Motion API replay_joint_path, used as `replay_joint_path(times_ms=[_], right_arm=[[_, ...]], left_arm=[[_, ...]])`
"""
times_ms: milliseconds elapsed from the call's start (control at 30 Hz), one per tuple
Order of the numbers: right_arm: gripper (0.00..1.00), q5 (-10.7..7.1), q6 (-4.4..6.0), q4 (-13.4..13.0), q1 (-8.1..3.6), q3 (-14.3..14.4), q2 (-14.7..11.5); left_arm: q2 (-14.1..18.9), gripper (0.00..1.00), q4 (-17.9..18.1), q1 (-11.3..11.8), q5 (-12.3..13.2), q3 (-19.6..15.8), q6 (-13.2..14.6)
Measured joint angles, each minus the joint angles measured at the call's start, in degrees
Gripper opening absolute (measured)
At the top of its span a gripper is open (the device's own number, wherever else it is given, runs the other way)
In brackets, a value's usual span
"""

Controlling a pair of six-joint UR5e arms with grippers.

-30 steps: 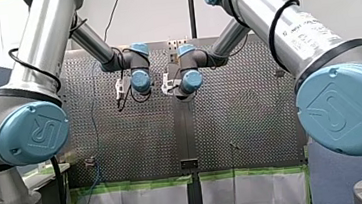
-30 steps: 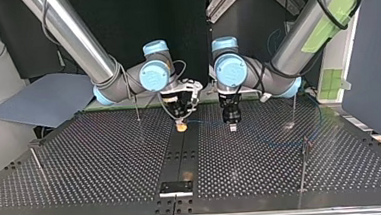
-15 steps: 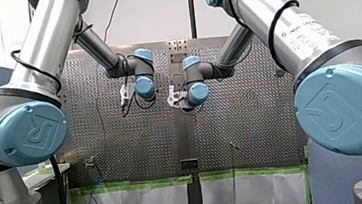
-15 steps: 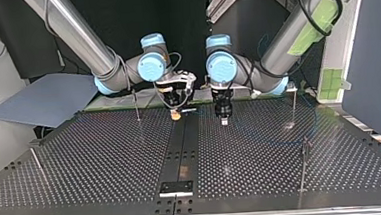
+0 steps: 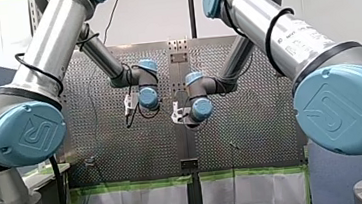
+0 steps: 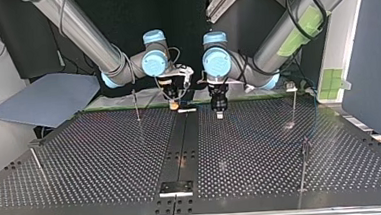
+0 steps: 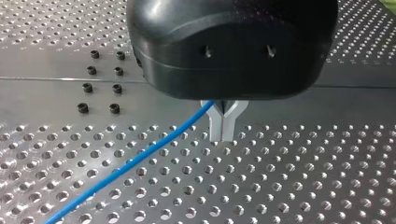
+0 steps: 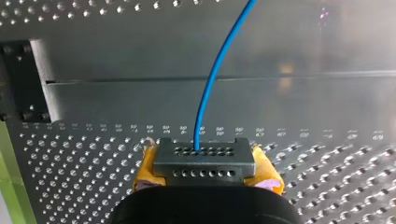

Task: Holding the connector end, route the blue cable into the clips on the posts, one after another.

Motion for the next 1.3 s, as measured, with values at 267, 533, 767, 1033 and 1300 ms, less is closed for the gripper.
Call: replay_joint_path(times_ms=[267,533,767,1033,1300], right_arm=[[0.0,0.05,0.05,-3.32,-0.75,2.28,1.64],[0.0,0.05,0.0,-5.18,-0.92,3.22,4.45],[0.0,0.06,0.0,-6.68,-1.08,3.62,6.16],[0.0,-0.08,0.17,-10.09,-1.95,6.41,7.53],[0.0,-0.12,0.15,-13.87,-2.96,7.95,9.1]], left_arm=[[-0.29,0.0,2.92,0.09,0.49,-1.41,-0.07],[-3.68,0.0,4.5,-0.56,0.77,-1.46,0.29],[-7.62,0.0,8.02,-1.35,0.68,-1.46,0.29],[-11.8,0.0,9.2,-1.8,0.51,-1.46,0.52],[-16.43,0.0,11.32,-2.02,0.63,-1.46,1.15]])
